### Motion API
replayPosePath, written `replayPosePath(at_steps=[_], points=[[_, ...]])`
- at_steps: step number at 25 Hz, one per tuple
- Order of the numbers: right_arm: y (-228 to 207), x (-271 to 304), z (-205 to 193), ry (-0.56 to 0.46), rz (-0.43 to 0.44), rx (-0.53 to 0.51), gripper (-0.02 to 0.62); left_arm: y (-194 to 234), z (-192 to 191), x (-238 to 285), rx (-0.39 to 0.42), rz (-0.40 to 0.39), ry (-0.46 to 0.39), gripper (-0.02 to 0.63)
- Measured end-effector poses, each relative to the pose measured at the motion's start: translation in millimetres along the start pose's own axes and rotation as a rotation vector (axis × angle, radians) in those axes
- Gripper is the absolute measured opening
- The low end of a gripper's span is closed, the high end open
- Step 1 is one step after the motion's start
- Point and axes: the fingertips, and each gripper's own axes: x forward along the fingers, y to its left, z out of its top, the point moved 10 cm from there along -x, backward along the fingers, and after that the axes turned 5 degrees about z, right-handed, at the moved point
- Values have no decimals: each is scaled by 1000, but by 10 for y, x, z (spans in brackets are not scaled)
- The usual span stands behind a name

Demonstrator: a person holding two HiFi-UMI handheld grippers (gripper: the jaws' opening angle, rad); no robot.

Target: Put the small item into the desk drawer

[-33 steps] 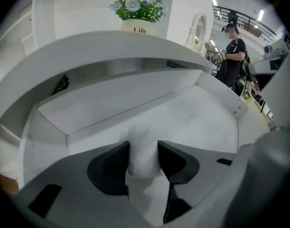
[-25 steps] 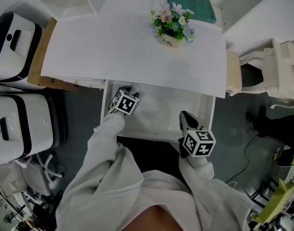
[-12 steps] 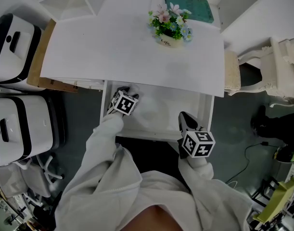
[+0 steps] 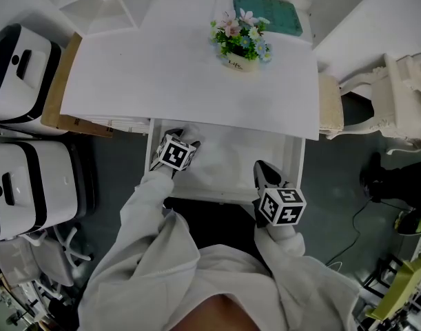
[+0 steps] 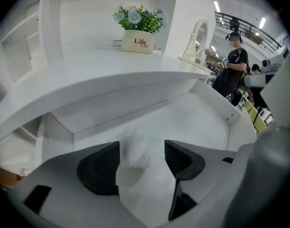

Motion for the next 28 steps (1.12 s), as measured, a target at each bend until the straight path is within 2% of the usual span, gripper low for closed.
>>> replayPosePath(at_steps=[4, 7, 12, 21, 28], points=[[10, 28, 13, -1, 9, -1, 37, -54, 63, -130, 24, 21, 8, 304], [28, 33, 28, -7, 16, -7, 37, -75, 48, -206, -3, 19, -8, 304], [31, 9, 63, -24, 20, -17, 37, -105, 46, -372, -34, 30, -67, 304], [44, -39, 147, -55, 29, -39, 37, -242, 173, -834, -99, -32, -208, 304], [107, -117, 218, -92, 48, -73, 37, -345, 256, -1160, -115, -46, -319, 304]])
